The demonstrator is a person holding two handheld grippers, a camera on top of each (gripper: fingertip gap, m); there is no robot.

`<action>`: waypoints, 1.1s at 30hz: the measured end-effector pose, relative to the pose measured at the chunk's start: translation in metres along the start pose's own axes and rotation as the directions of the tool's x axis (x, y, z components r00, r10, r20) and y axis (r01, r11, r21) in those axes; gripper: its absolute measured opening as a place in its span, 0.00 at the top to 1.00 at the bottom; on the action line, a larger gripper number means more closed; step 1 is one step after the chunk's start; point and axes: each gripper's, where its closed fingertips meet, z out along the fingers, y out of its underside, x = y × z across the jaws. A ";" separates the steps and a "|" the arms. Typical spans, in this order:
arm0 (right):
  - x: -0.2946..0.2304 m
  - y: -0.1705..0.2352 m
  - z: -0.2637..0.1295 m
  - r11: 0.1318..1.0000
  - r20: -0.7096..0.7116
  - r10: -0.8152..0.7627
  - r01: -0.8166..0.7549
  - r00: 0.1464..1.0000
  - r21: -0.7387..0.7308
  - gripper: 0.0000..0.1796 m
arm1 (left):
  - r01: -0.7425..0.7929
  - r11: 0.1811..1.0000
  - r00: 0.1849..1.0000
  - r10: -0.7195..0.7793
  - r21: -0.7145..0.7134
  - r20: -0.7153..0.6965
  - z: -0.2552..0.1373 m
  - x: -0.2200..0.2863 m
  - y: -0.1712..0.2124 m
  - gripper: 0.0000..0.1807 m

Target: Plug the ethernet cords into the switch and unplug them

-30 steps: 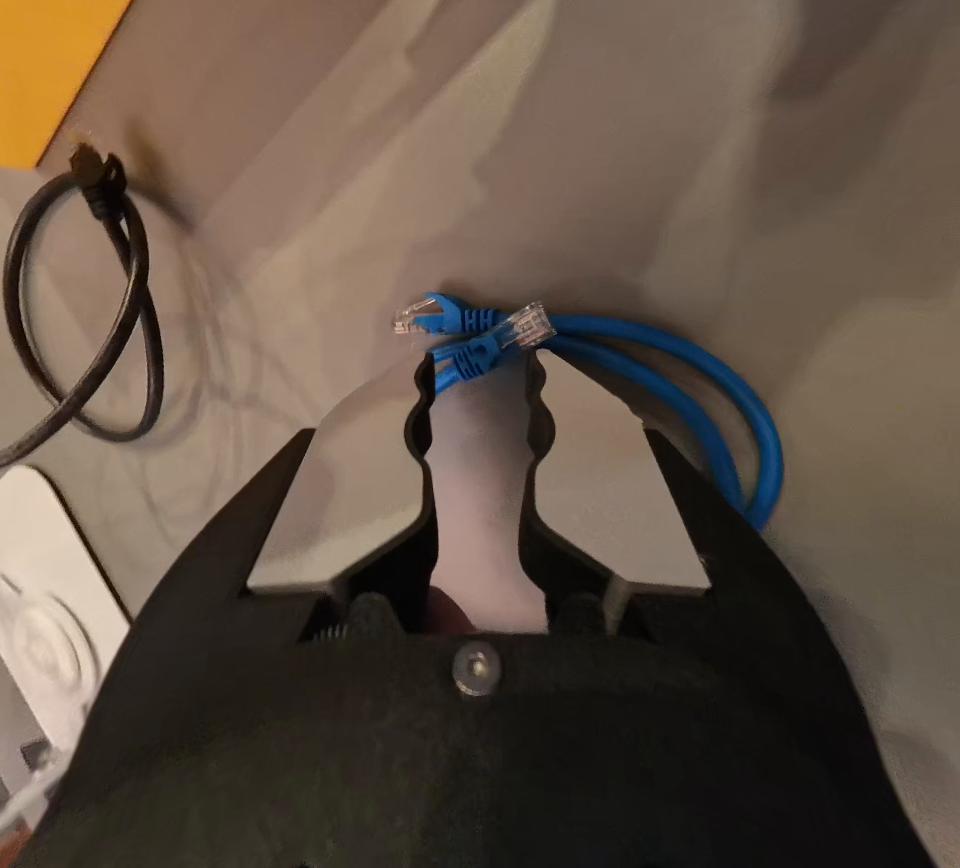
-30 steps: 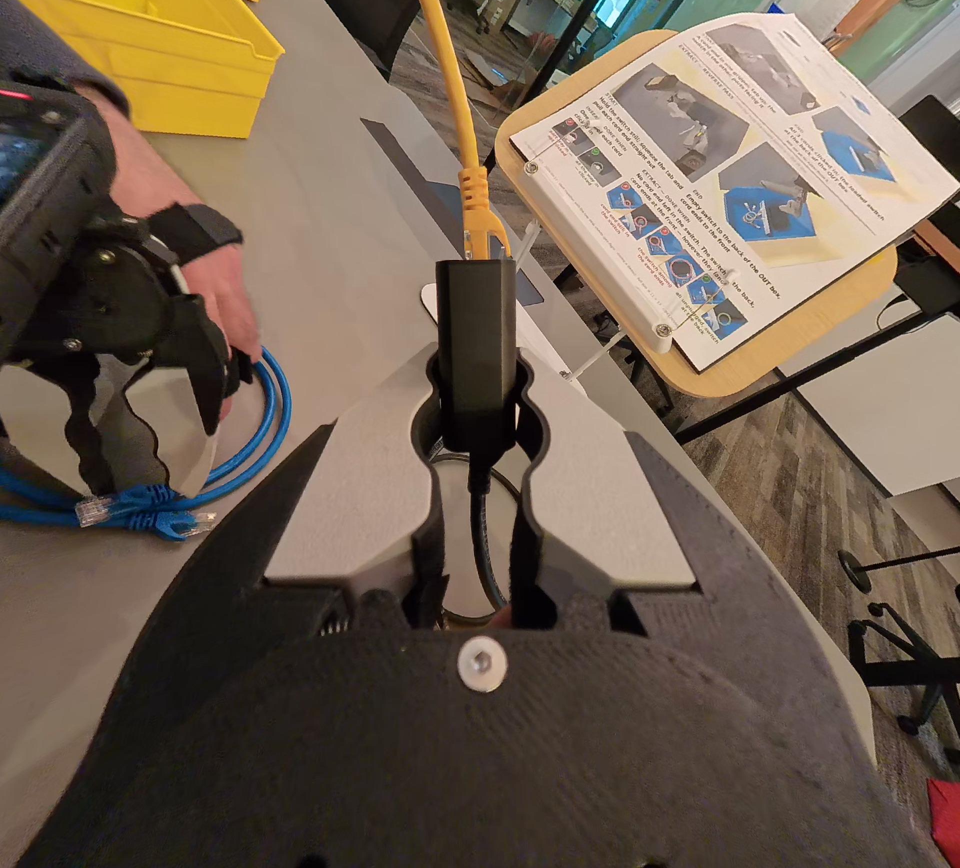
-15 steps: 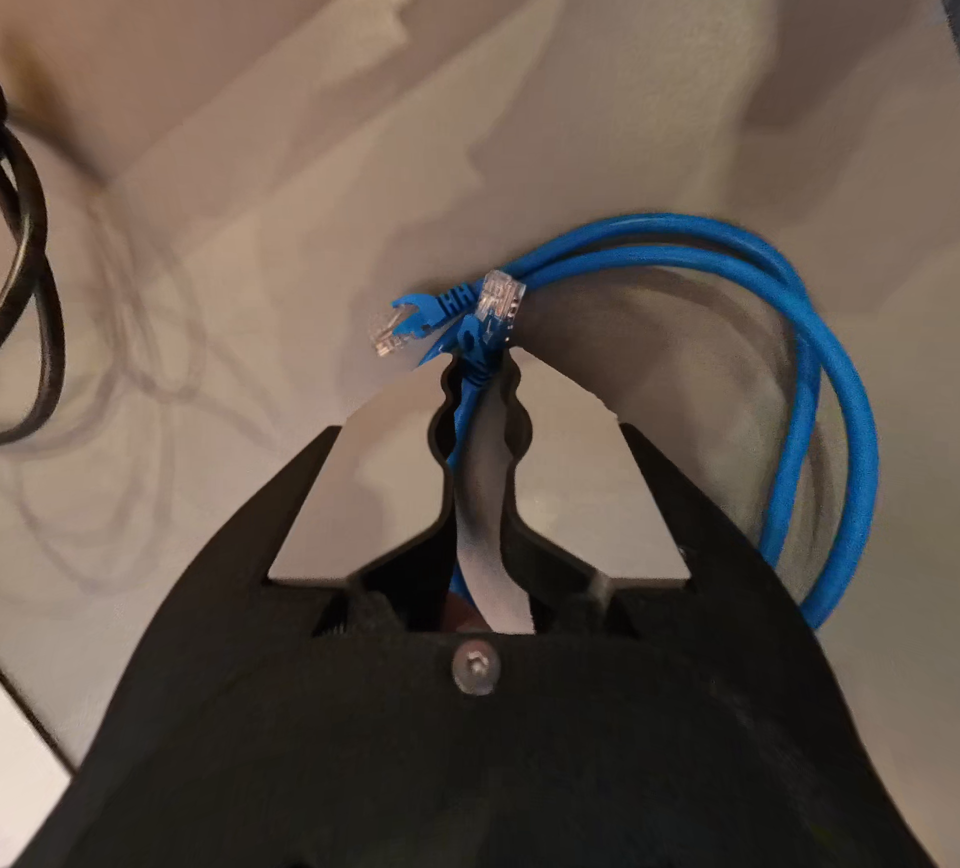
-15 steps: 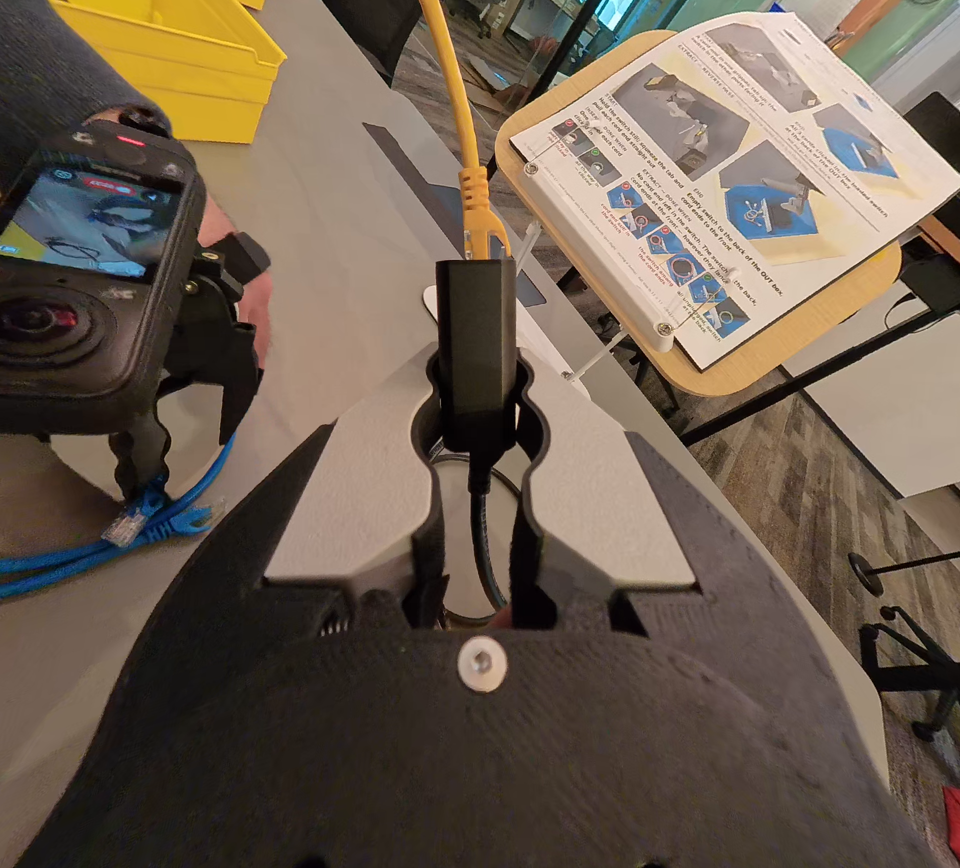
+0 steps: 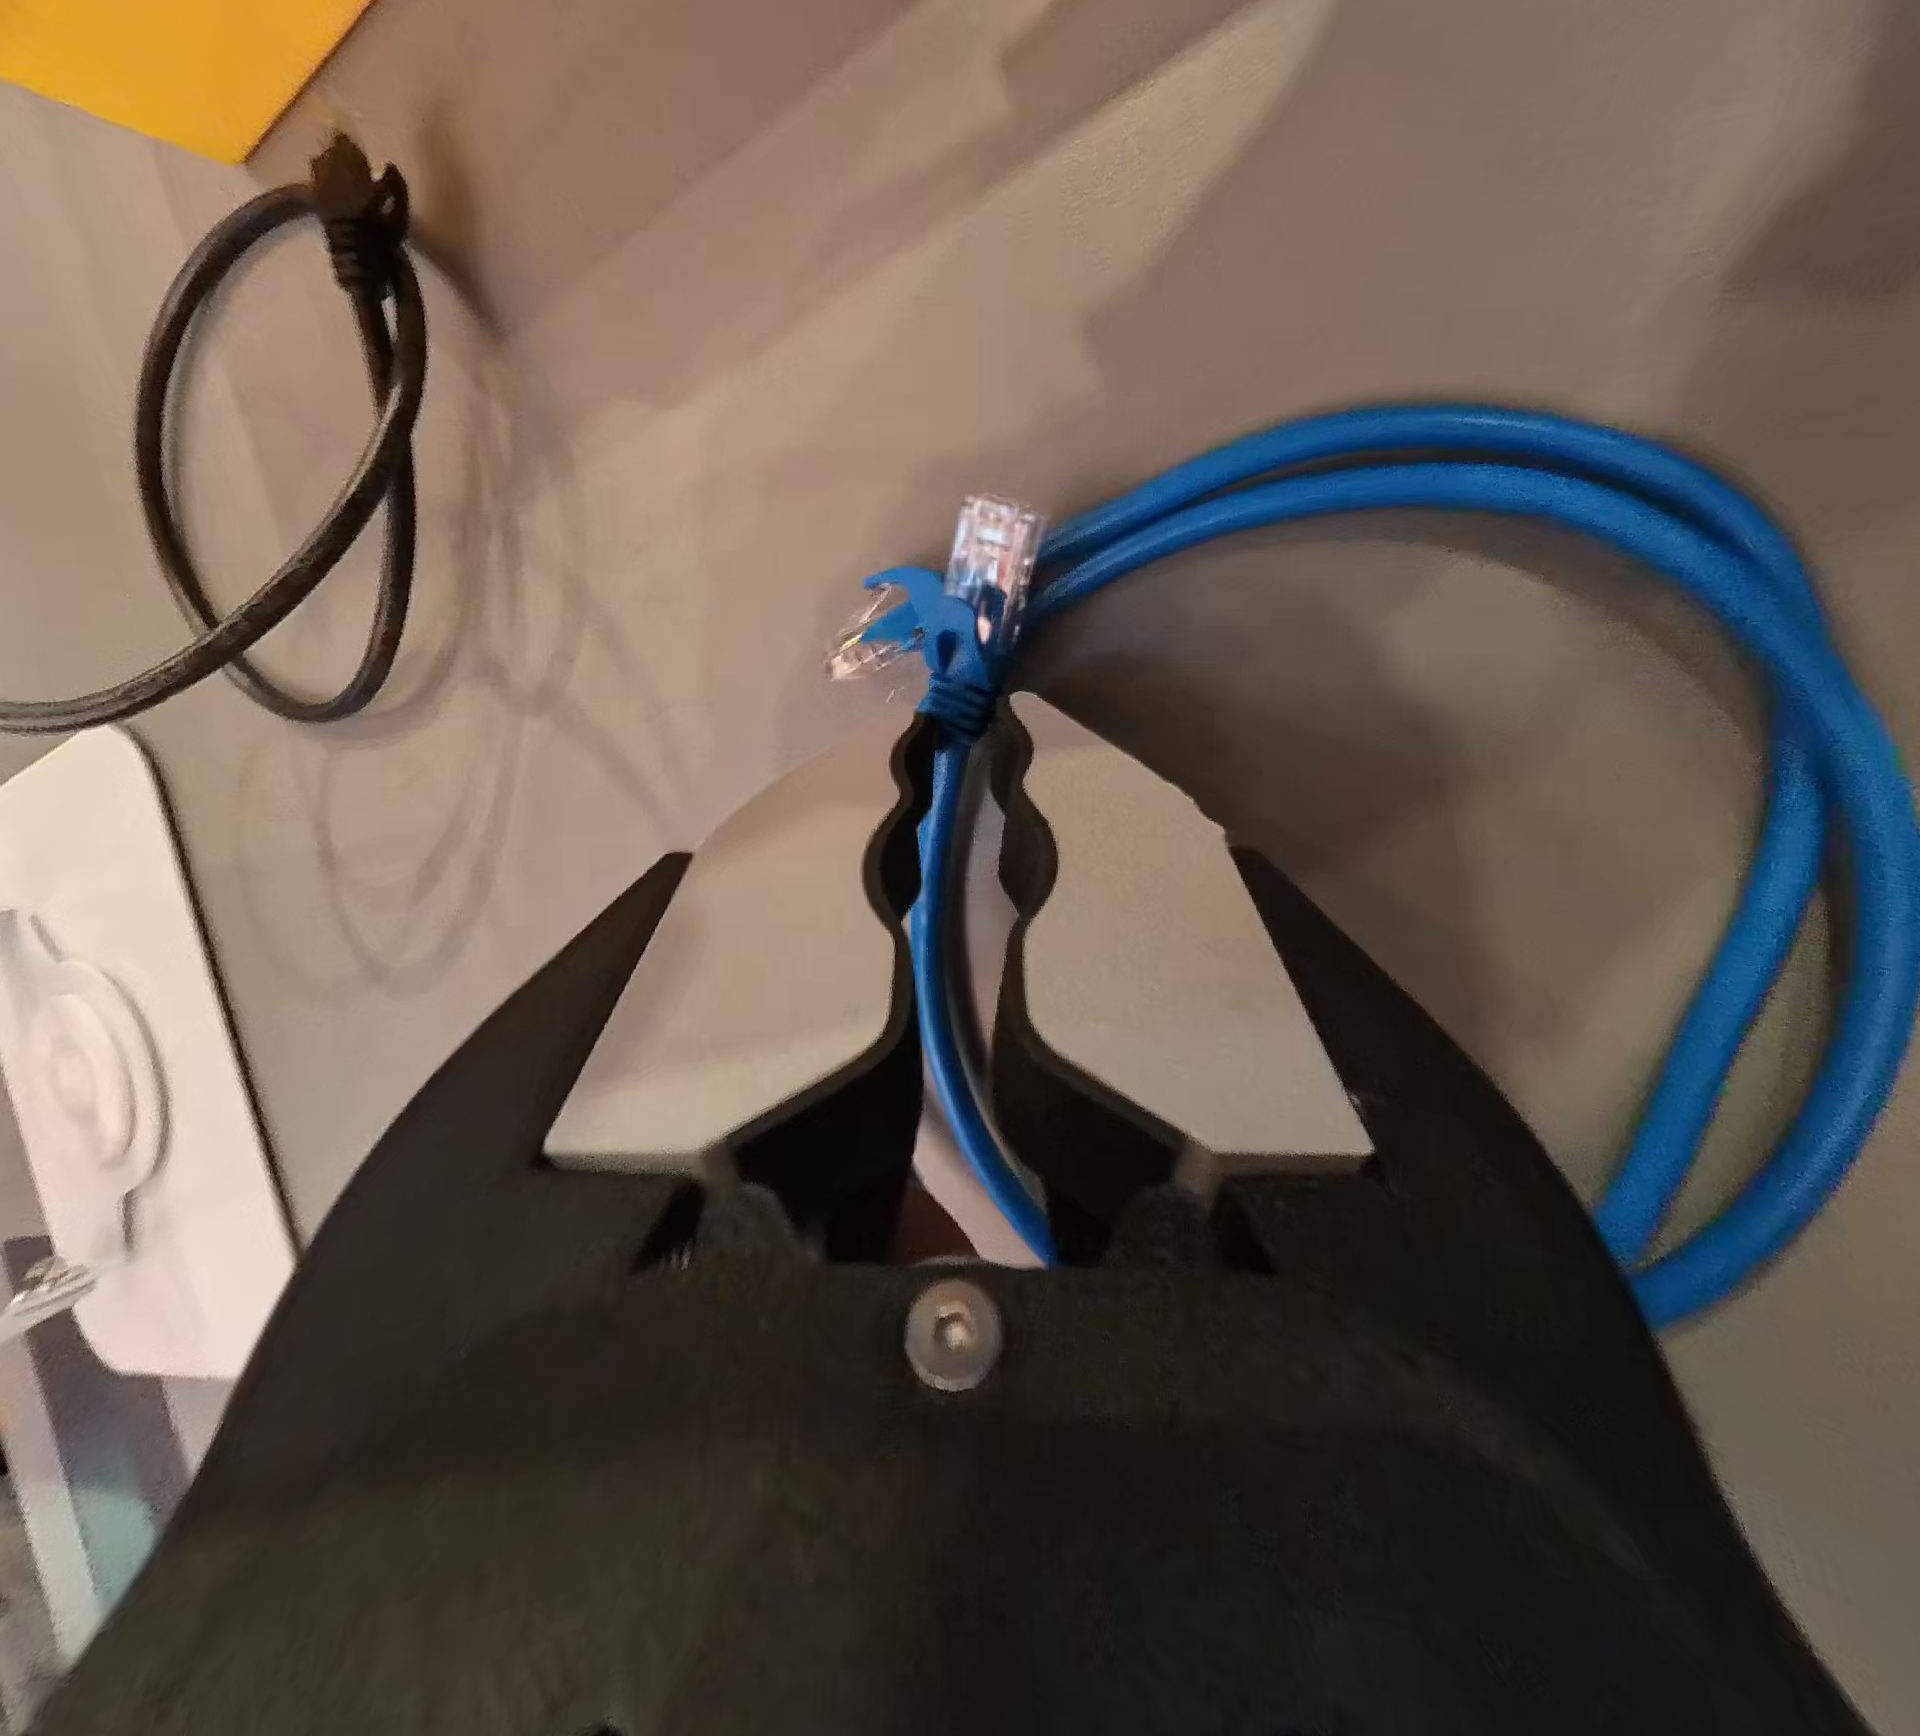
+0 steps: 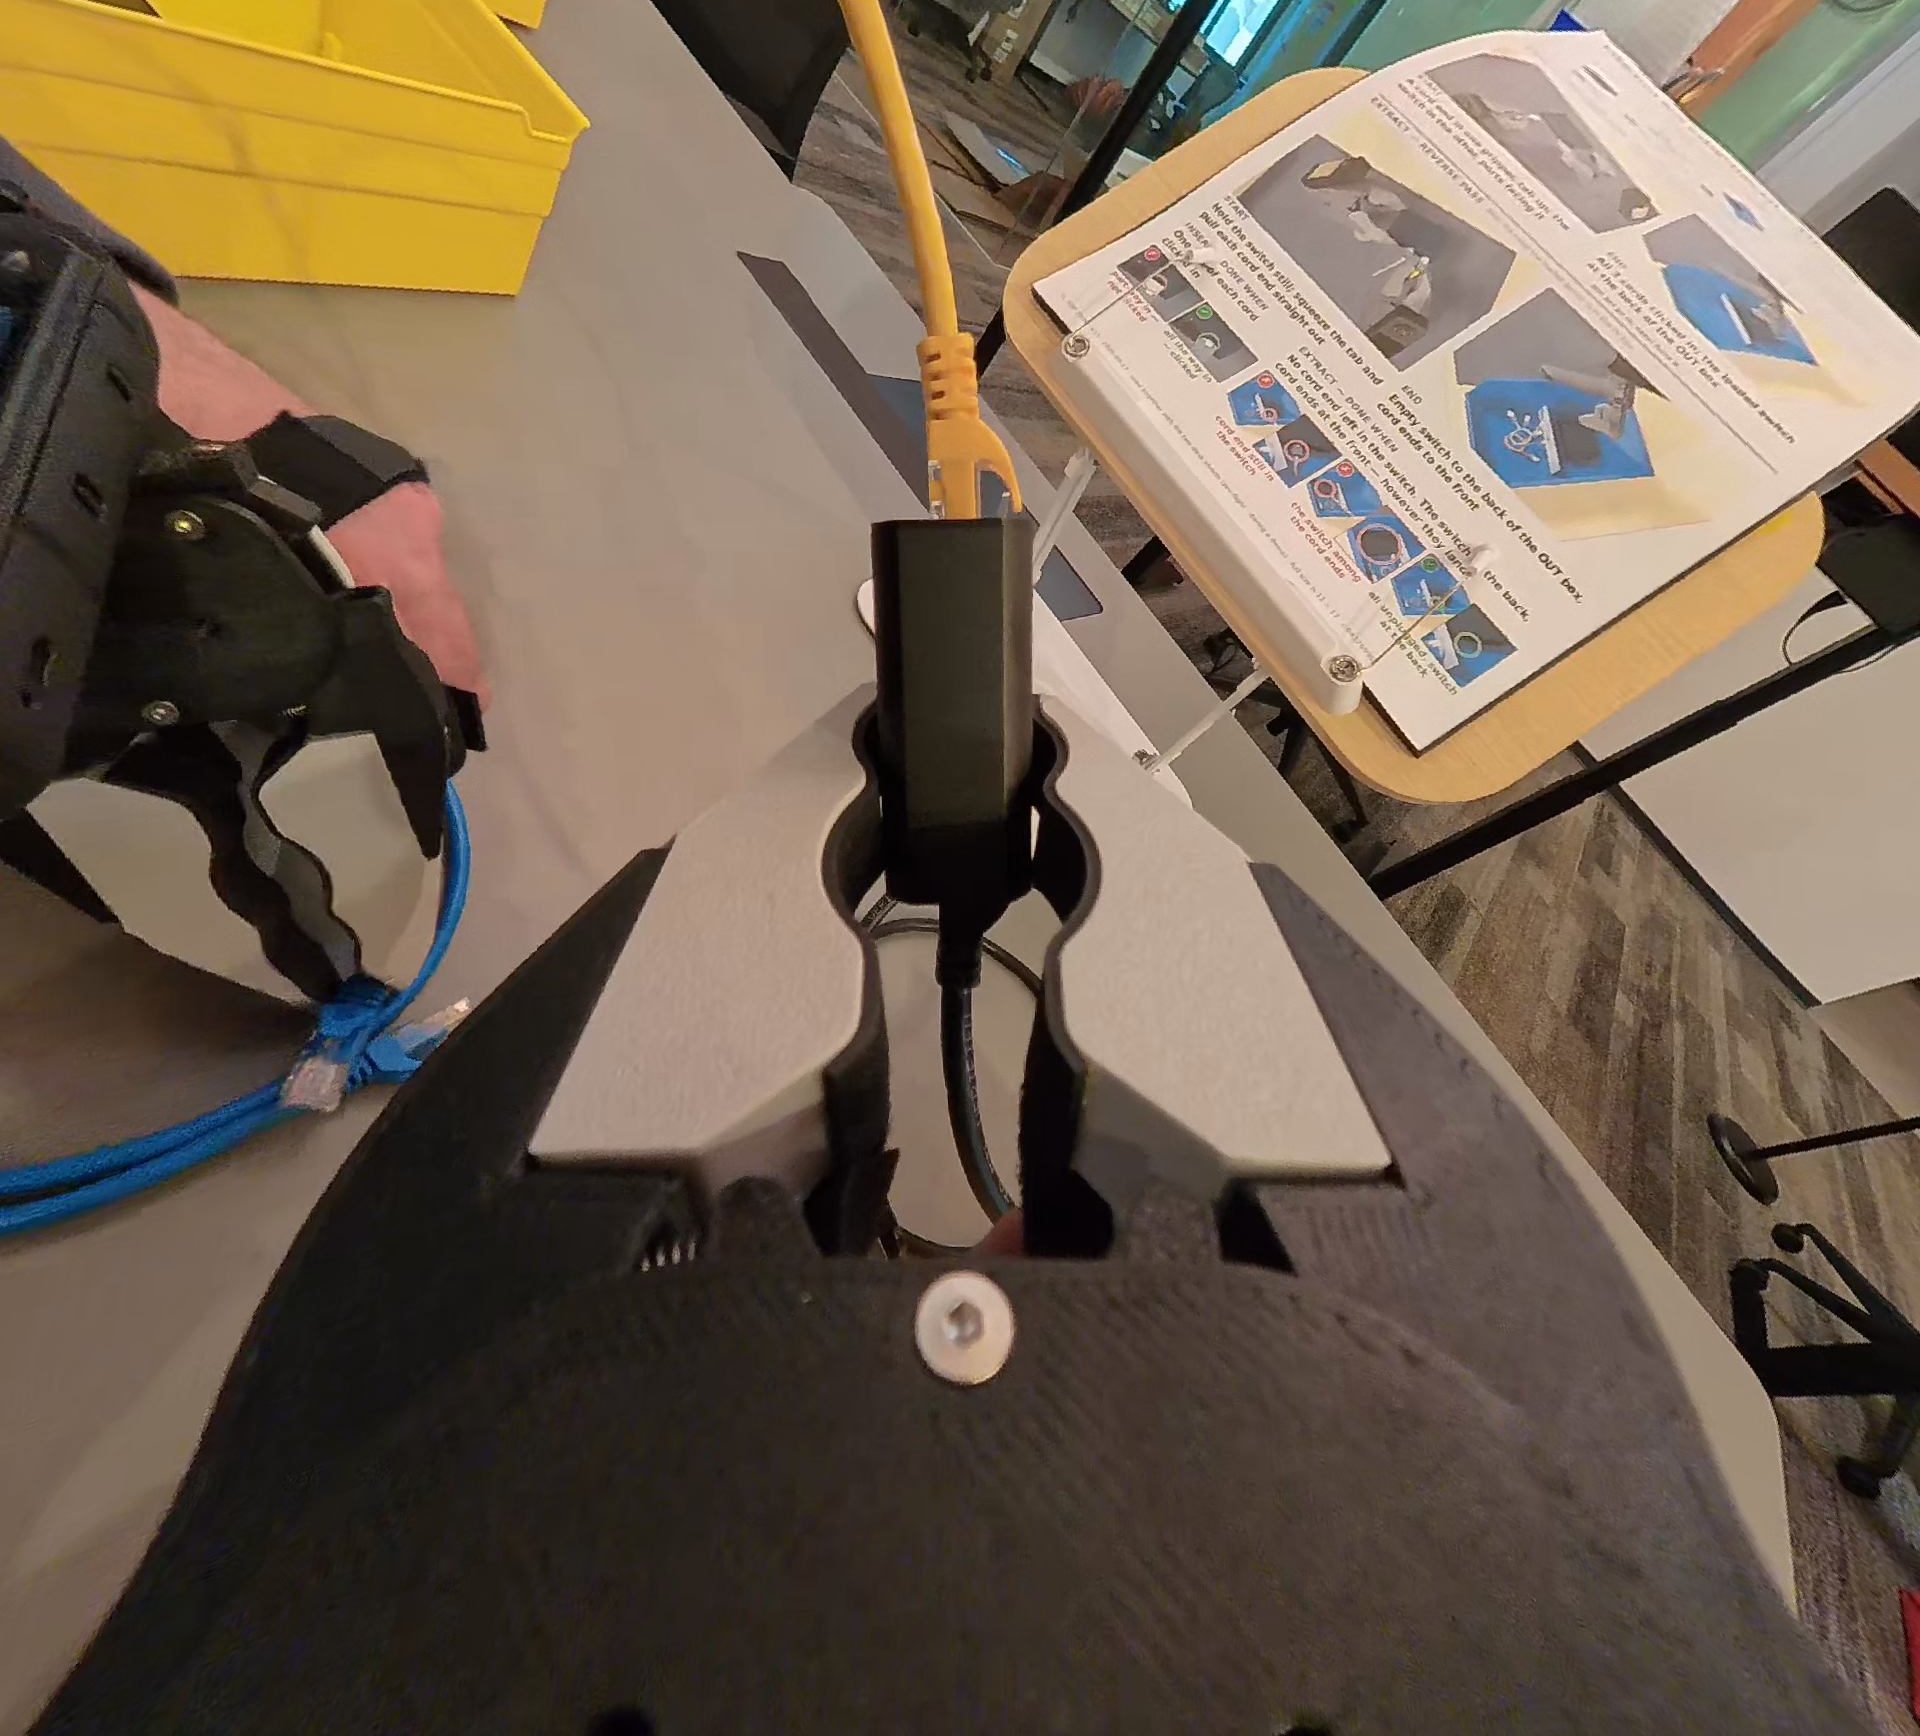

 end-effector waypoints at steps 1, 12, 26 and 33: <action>0.000 0.000 0.000 1.000 0.001 -0.001 0.001 1.000 -0.001 0.88 | 0.001 1.000 1.000 -0.001 -0.017 0.013 0.000 -0.001 0.002 0.94; 0.000 0.003 0.001 1.000 0.003 0.004 -0.004 1.000 -0.005 0.88 | 0.143 0.988 0.959 -0.125 -0.055 0.253 -0.062 -0.055 0.027 0.95; -0.007 0.000 0.003 1.000 0.024 0.003 -0.003 1.000 -0.007 0.88 | 0.229 0.972 0.965 -0.233 -0.052 -0.121 -0.025 -0.001 0.050 0.90; -0.008 0.002 0.005 1.000 0.036 0.010 -0.009 0.999 -0.005 0.88 | 0.222 0.974 0.954 -0.206 0.051 -0.220 -0.022 0.000 0.037 0.88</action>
